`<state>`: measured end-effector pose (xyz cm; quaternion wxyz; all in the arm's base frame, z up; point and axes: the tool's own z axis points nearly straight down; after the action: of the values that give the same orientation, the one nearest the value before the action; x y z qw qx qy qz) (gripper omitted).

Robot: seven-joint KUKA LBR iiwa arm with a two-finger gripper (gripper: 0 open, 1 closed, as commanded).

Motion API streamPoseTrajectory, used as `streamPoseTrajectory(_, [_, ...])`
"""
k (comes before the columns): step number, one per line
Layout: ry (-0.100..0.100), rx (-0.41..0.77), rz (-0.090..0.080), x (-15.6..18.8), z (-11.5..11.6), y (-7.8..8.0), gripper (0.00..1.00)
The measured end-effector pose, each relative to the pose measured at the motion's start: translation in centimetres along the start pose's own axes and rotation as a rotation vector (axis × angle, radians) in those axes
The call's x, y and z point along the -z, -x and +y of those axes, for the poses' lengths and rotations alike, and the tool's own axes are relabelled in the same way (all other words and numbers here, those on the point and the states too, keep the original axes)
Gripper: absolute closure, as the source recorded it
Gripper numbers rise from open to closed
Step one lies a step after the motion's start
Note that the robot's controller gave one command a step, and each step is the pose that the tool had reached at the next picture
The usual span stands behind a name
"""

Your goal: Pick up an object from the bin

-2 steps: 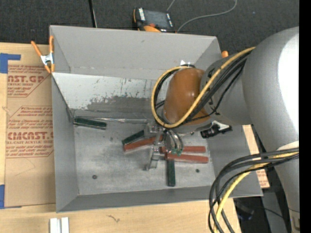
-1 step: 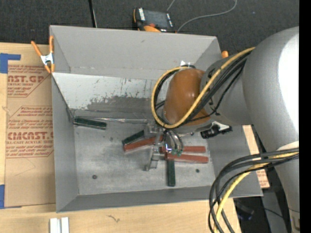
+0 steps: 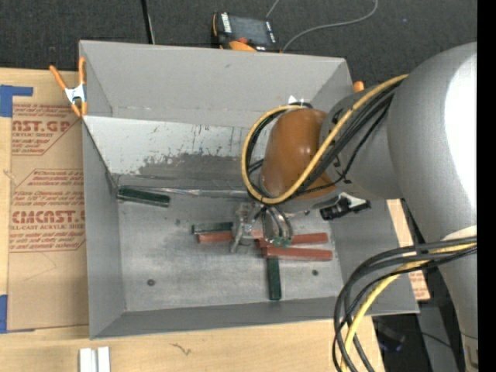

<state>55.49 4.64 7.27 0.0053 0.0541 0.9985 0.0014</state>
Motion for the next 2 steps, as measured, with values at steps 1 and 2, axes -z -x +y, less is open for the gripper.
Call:
streamPoseTrajectory(1, [-0.002,0.119,0.003,7.1,-0.19,-0.03,1.0])
streamPoseTrajectory(2, [-0.002,0.118,0.009,6.74,-0.22,-0.18,0.0])
